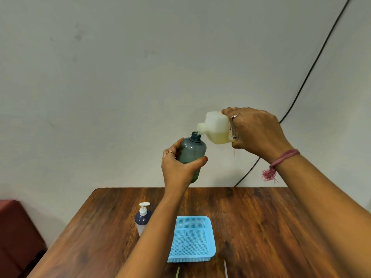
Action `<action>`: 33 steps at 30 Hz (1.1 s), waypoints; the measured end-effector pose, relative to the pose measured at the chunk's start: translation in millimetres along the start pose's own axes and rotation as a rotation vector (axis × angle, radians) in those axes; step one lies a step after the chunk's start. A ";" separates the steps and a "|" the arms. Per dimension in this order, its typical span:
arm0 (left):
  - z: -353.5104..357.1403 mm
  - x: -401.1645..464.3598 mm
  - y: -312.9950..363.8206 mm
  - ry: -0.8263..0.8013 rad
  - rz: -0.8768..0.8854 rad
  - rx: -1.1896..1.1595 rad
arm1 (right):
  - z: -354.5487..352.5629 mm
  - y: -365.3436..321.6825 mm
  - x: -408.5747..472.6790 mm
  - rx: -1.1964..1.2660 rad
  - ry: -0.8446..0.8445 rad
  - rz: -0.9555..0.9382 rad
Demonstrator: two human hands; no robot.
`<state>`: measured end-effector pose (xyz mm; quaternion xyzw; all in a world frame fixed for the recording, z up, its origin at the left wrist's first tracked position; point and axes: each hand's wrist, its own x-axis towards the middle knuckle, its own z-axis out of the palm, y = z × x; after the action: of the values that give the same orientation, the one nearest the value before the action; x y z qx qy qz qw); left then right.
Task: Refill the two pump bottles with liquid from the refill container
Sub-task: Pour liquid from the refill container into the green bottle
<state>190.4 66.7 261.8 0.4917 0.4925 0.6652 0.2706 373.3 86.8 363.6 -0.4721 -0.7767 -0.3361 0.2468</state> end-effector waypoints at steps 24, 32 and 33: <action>1.1 2.9 -3.6 -0.004 -0.009 -0.010 | 2.3 -0.6 1.1 0.003 0.014 -0.015; 0.7 2.9 -2.1 -0.011 -0.007 -0.019 | 1.6 -0.4 1.2 0.000 0.032 -0.018; 0.9 2.9 -2.1 -0.011 -0.007 -0.019 | 1.3 -0.4 1.3 0.001 0.030 -0.019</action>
<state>189.9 70.3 261.0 0.4909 0.4864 0.6661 0.2805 372.3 88.5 363.5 -0.4593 -0.7775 -0.3453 0.2555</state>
